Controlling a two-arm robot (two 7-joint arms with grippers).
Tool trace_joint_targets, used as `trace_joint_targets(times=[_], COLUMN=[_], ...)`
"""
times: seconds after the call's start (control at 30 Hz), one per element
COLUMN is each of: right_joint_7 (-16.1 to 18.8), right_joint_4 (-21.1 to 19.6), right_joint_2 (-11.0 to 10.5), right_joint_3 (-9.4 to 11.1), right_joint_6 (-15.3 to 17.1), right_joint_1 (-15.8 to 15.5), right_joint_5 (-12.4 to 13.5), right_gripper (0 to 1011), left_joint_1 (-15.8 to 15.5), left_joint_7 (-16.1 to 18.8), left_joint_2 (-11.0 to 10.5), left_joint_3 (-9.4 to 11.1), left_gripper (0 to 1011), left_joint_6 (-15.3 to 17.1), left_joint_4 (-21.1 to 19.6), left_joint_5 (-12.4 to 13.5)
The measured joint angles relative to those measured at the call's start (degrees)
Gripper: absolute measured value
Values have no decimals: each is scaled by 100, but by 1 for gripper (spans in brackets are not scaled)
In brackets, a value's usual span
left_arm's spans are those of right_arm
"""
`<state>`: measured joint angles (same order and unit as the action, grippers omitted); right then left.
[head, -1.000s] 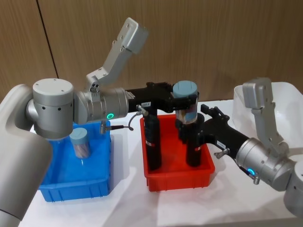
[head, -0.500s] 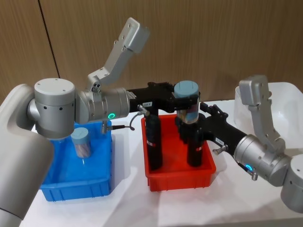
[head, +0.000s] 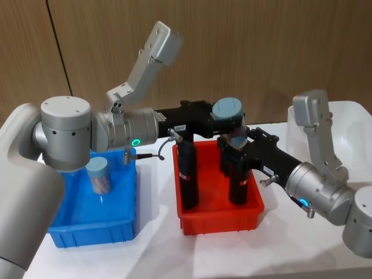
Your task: Pick the cotton swabs from the blue box and place them into the white box.
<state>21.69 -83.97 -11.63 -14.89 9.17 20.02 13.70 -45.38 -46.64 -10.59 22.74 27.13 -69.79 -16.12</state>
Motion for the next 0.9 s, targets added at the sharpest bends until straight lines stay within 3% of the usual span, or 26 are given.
trace_joint_targets(times=[0.4, 0.7, 0.9], right_joint_7=[-23, -50, -73], right_joint_4=[-10, -69, -106], right_joint_2=[-21, -45, -60], right_joint_3=[14, 15, 14], right_joint_6=[-27, -37, -45], right_joint_1=[9, -17, -40], right_joint_5=[44, 84, 103], right_gripper=[668, 668, 668], left_joint_1=[2, 2, 1], left_joint_7=[-6, -7, -7], left_joint_2=[-2, 0, 0], left_joint_3=[2, 2, 1], left_gripper=[683, 954, 1003], left_joint_6=[7, 7, 7], left_joint_4=[1, 1, 1], left_joint_5=[5, 5, 5])
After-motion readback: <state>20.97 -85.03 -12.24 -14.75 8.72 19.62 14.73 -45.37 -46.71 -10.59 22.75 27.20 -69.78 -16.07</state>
